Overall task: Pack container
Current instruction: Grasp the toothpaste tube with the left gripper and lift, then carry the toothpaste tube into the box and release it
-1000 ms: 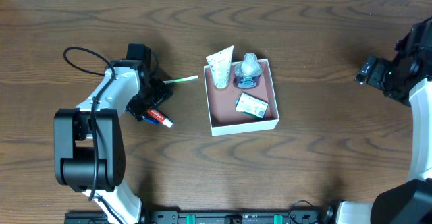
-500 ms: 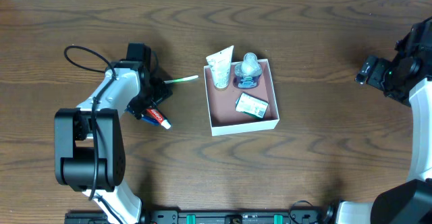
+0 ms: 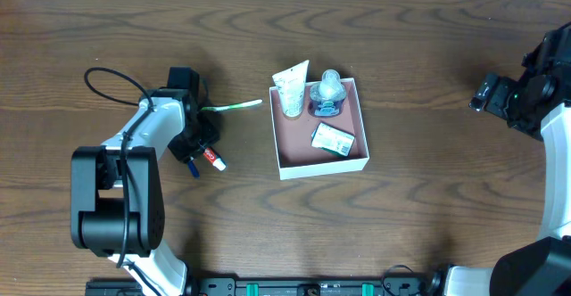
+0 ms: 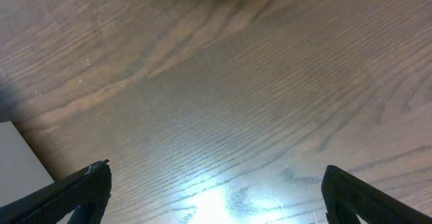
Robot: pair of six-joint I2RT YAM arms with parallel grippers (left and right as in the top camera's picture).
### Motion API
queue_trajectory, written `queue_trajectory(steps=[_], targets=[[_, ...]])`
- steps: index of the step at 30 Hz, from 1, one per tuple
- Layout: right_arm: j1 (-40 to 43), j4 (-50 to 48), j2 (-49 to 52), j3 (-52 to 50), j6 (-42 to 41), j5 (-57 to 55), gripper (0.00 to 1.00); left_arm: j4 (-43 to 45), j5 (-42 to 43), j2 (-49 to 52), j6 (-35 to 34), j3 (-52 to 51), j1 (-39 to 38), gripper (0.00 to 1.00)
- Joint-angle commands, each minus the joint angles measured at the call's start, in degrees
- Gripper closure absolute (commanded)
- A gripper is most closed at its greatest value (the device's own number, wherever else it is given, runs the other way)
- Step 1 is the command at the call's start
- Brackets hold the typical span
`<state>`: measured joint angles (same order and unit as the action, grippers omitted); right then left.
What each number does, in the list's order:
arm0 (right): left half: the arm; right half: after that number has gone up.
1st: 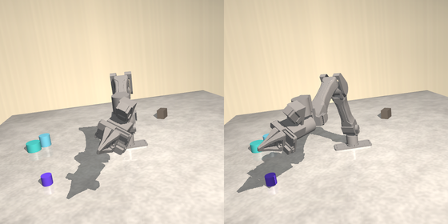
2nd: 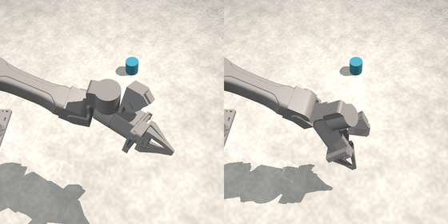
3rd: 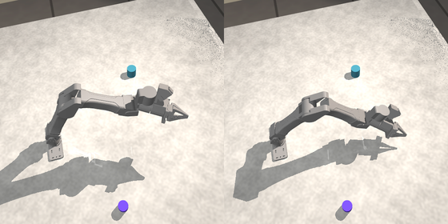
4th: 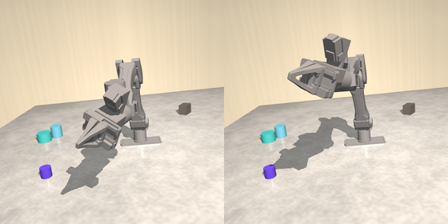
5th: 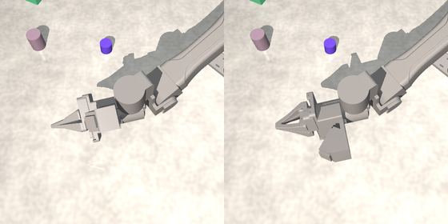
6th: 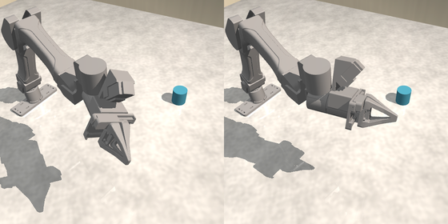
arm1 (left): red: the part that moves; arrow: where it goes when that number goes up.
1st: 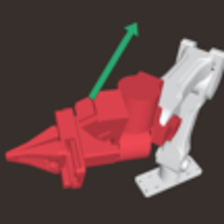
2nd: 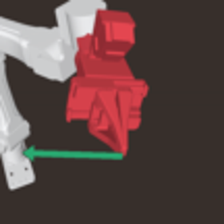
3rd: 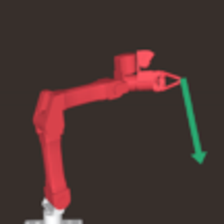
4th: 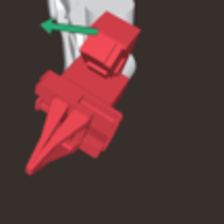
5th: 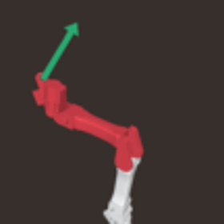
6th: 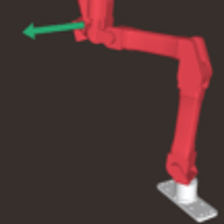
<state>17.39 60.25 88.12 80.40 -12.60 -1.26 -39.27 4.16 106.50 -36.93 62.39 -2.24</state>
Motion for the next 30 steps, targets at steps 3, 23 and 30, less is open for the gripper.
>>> queue_trajectory(steps=[3,23,30], targets=[[0.22,0.0,0.13,0.17,-0.63,0.0,0.01,-1.62,0.72,1.86,0.46,-2.23,0.02,0.73],[0.22,-0.02,0.13,0.17,-0.66,0.0,0.01,-4.63,22.43,-3.39,16.68,0.76,0.02,0.87],[0.22,-0.02,0.13,0.17,-0.66,0.0,0.01,-5.49,22.43,-15.37,20.96,0.76,0.02,0.86]])
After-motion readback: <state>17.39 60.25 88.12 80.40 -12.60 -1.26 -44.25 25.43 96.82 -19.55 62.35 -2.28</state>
